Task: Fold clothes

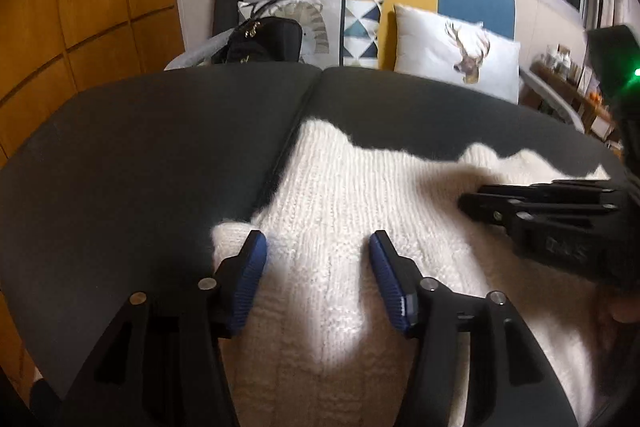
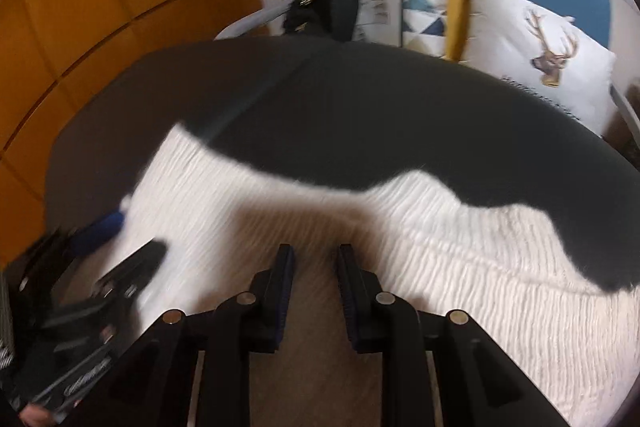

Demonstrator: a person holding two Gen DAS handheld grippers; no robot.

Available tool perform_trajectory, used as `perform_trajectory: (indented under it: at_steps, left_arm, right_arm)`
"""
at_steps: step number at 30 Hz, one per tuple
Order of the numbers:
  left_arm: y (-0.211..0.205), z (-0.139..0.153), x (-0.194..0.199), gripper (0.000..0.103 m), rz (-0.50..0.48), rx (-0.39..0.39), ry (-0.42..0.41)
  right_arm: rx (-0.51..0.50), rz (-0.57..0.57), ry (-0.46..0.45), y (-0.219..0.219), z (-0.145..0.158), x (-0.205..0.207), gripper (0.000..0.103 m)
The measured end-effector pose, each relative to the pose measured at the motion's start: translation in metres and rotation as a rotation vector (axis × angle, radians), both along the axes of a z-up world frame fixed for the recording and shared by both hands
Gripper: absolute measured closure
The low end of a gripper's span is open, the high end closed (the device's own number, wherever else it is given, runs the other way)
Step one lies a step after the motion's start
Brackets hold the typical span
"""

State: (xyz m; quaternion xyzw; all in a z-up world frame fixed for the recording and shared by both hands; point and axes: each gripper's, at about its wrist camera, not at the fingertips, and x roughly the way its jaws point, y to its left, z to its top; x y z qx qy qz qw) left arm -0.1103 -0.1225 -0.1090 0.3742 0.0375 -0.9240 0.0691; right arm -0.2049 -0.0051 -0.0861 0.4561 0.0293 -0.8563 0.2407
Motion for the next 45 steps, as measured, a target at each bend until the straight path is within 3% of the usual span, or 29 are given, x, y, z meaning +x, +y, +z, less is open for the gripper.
perform_trajectory:
  at_steps: [5, 7, 11, 13, 15, 17, 22, 25, 35, 38, 41, 43, 45]
  left_arm:
    - [-0.011, 0.002, 0.001, 0.034, 0.027, 0.074, -0.016]
    - [-0.008, 0.010, 0.002, 0.034, 0.050, 0.065, -0.011]
    - [0.011, 0.027, -0.003, 0.034, -0.015, 0.049, 0.047]
    - [0.022, 0.027, -0.014, 0.034, -0.069, 0.010, 0.040]
    - [0.026, 0.016, -0.029, 0.034, -0.082, -0.032, -0.018]
    - [0.021, 0.002, -0.040, 0.034, -0.075, -0.021, -0.089]
    - [0.007, 0.000, -0.038, 0.033, -0.055, 0.052, -0.062]
    - [0.009, -0.003, -0.039, 0.032, -0.056, 0.048, -0.062]
    - [0.012, -0.004, -0.040, 0.030, -0.060, 0.024, -0.063]
    - [0.013, -0.003, -0.041, 0.030, -0.063, 0.017, -0.064]
    - [0.016, -0.004, -0.047, 0.028, -0.085, -0.024, -0.075]
    - [0.017, -0.004, -0.054, 0.028, -0.106, -0.058, -0.088]
    - [0.016, -0.002, -0.063, 0.028, -0.131, -0.085, -0.103]
  right_arm:
    - [-0.155, -0.168, 0.113, 0.079, 0.033, 0.030, 0.081]
    - [-0.099, -0.233, 0.128, 0.115, 0.037, 0.038, 0.081]
    - [0.042, -0.299, 0.077, 0.166, 0.024, 0.043, 0.081]
    - [0.080, -0.327, 0.021, 0.184, 0.009, 0.032, 0.081]
    - [0.121, -0.356, -0.016, 0.196, -0.005, 0.027, 0.082]
    - [0.127, -0.387, 0.002, 0.209, -0.016, 0.021, 0.083]
    - [0.107, -0.511, 0.029, 0.225, -0.023, 0.008, 0.084]
    - [0.088, -0.513, 0.034, 0.229, -0.020, 0.010, 0.083]
    - [-0.038, -0.414, 0.070, 0.247, 0.002, 0.071, 0.082]
    - [0.048, -0.433, 0.071, 0.256, -0.012, 0.074, 0.083]
    - [-0.062, -0.511, 0.065, 0.283, -0.020, 0.075, 0.084]
    - [-0.129, -0.573, 0.065, 0.294, -0.012, 0.086, 0.083]
    - [-0.257, -0.626, 0.114, 0.309, 0.007, 0.111, 0.083]
